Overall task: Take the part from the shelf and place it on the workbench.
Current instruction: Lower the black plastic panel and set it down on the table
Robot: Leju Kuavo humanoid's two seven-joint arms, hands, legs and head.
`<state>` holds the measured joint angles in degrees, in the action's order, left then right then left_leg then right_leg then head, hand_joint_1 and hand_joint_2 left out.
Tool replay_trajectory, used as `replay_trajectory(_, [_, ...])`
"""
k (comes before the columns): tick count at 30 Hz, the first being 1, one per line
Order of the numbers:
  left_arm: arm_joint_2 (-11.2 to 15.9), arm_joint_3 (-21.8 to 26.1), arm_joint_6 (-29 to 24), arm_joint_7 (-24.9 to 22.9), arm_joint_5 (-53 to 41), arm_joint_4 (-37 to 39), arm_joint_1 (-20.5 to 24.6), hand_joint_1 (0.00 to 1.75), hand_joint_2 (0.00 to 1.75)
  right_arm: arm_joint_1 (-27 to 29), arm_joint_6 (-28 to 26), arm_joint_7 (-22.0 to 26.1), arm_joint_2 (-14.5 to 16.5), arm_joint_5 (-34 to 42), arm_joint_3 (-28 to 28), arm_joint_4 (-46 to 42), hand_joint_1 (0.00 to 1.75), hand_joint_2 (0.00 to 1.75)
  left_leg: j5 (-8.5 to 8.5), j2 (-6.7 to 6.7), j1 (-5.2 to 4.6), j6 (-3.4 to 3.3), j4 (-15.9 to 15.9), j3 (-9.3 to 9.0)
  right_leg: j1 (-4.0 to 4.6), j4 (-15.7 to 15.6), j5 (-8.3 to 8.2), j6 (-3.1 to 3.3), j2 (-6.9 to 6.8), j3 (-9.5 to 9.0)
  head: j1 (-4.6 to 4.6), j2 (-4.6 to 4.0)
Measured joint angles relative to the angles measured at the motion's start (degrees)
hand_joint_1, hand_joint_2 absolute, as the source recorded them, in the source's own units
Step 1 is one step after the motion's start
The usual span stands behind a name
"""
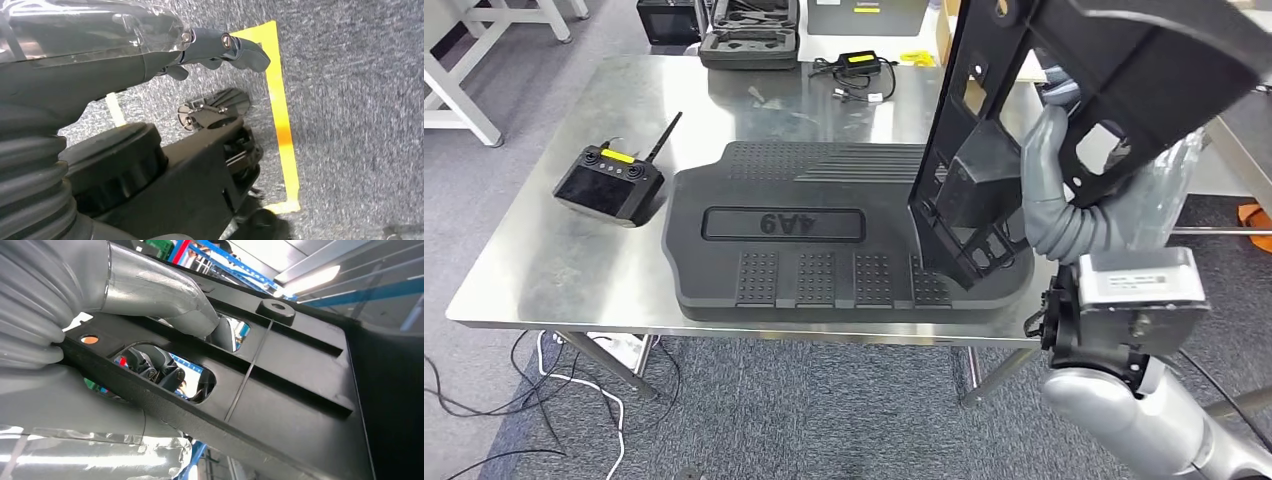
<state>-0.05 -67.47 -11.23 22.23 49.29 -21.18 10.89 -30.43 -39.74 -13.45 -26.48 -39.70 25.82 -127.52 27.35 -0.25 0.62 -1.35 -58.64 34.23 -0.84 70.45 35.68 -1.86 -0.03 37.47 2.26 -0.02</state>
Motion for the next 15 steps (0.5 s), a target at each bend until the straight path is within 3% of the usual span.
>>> replay_trajectory(1, [0.0,0.0,-0.1,0.0,0.0,0.0,0.0,0.00,1.75,0.0,0.0,0.1,0.0,0.1,0.1,0.2,1.75,1.75,0.11,0.00,-0.03,-0.10,0.0,-0.08,0.00,3.0,0.69,-0.09,0.00,1.82,0.23,0.00])
replay_trajectory(2, [0.0,0.0,-0.2,0.0,0.0,-0.1,-0.1,0.00,1.75,0.0,0.0,0.2,0.0,0.2,0.3,0.5,1.75,1.75,0.23,-0.03,-0.05,-0.15,0.0,-0.20,0.00,4.3,0.31,-0.09,0.00,2.81,0.43,0.00])
replay_trajectory(3, [0.0,0.0,-0.2,0.0,0.0,-0.1,-0.1,0.00,1.75,0.0,0.0,0.2,0.1,0.3,0.4,0.7,1.75,1.75,0.39,-0.09,-0.05,-0.13,0.0,-0.41,0.00,3.0,-1.29,0.02,0.00,2.63,0.63,0.00])
replay_trajectory(5, [0.0,0.0,-0.3,0.0,0.0,-0.2,-0.1,0.00,1.75,-0.1,0.0,0.2,0.1,0.4,0.6,1.0,1.75,1.75,0.82,-0.25,-0.05,0.07,0.0,-1.02,0.04,-4.3,-5.99,0.46,-0.01,-0.22,1.02,0.00])
replay_trajectory(7, [0.0,0.0,-0.3,0.0,0.0,-0.3,-0.1,0.00,1.75,-0.4,0.0,0.3,0.2,0.5,0.7,1.3,1.75,1.75,1.15,-0.32,-0.14,0.54,-0.1,-1.26,0.40,-10.4,-8.39,0.98,0.00,-2.65,1.18,0.00])
replay_trajectory(9, [0.0,0.0,-0.4,0.0,-0.1,-0.3,-0.1,0.00,1.75,-0.6,0.0,0.3,0.2,0.5,0.8,1.6,1.75,1.75,1.20,-0.28,-0.18,1.15,0.0,-1.22,0.78,-11.6,-8.23,1.36,0.10,-3.02,1.13,0.00])
replay_trajectory(12, [0.0,0.1,-0.4,0.0,-0.2,-0.4,-0.1,0.00,1.75,-0.8,0.0,0.3,0.3,0.6,0.9,1.9,1.75,1.75,2.30,-0.21,-0.31,2.11,-1.2,-1.09,0.33,-12.5,-8.31,2.01,0.05,-3.69,0.68,0.00])
replay_trajectory(13, [0.0,0.1,-0.5,0.0,-0.2,-0.4,0.0,0.00,1.75,-1.0,0.0,0.3,0.3,0.7,0.9,2.0,1.75,1.75,3.59,-0.19,-0.34,2.35,-3.5,-0.17,0.15,-12.8,-8.32,2.25,-0.06,-4.04,0.35,0.00])
replay_trajectory(15, [0.0,0.1,-0.5,0.0,-0.3,-0.5,-0.1,0.00,1.75,-1.1,0.0,0.2,0.3,0.7,1.0,2.3,1.75,1.75,6.80,-0.17,-0.20,2.68,-10.8,3.45,0.16,-12.9,-8.07,2.68,-0.24,-4.42,-0.34,0.00])
